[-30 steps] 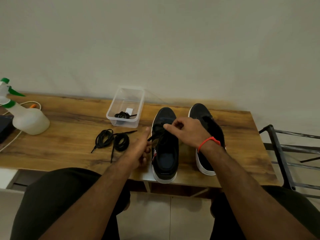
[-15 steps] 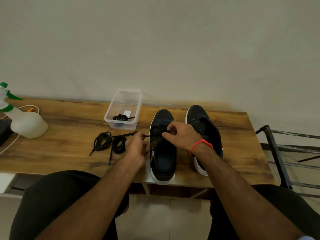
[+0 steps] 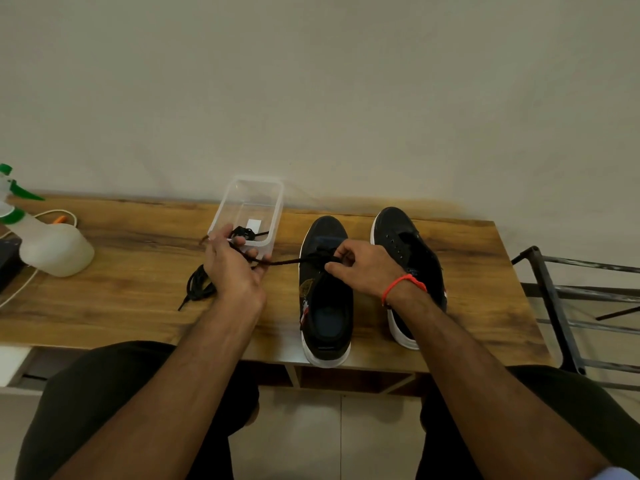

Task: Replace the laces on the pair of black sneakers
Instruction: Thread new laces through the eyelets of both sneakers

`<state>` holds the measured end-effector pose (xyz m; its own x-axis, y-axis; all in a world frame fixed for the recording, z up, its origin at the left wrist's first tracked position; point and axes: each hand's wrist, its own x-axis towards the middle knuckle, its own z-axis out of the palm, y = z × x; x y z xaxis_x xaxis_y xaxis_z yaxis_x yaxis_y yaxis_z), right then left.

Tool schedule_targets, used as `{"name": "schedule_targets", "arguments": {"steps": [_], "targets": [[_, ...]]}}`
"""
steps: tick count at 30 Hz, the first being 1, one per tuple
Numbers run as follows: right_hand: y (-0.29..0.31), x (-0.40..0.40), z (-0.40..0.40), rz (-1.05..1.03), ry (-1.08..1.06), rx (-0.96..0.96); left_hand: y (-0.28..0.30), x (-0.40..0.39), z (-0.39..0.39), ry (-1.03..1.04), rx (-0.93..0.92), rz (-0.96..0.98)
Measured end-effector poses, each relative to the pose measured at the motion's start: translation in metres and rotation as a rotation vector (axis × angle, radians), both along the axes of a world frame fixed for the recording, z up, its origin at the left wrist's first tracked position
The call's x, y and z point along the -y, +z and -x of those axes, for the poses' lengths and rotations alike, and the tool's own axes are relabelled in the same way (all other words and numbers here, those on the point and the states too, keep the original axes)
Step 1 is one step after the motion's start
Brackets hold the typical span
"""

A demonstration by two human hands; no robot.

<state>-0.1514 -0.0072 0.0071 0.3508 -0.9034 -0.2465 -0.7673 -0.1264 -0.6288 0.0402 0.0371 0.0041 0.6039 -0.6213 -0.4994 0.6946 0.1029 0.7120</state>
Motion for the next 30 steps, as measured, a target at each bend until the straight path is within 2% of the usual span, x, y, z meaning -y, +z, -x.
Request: {"name": "schedule_targets", "arguments": {"steps": [3,6,8,10,12,16,20,25,30], "targets": [[0.001,0.001,0.001,-0.044,-0.054,0.078,0.005,-0.001,0.004,-0.130,0.340,-0.064],[0.002,0.003,0.004,-0.050,-0.101,0.132,0.010,-0.003,0.013,-0.416,0.608,-0.072],[0.001,0.005,0.005,-0.056,-0.109,0.144,0.010,-0.004,0.022,-0.593,0.661,-0.107],[-0.001,0.006,0.006,-0.081,-0.132,0.178,0.008,-0.006,0.030,-0.693,0.614,-0.129],[-0.002,0.007,0.006,-0.105,-0.150,0.225,0.004,-0.007,0.033,-0.728,0.662,-0.138],[0.000,0.007,0.007,-0.161,-0.148,0.259,-0.003,-0.006,0.036,-0.823,0.985,-0.128],[0.002,0.006,0.008,-0.158,-0.129,0.246,-0.005,-0.006,0.035,-0.888,1.067,-0.163],[0.002,0.005,0.008,-0.154,-0.112,0.250,-0.005,-0.007,0.029,-0.868,1.434,-0.189],[0.000,0.006,0.007,-0.156,-0.121,0.254,-0.010,-0.005,0.029,-0.887,1.569,-0.151]]}}
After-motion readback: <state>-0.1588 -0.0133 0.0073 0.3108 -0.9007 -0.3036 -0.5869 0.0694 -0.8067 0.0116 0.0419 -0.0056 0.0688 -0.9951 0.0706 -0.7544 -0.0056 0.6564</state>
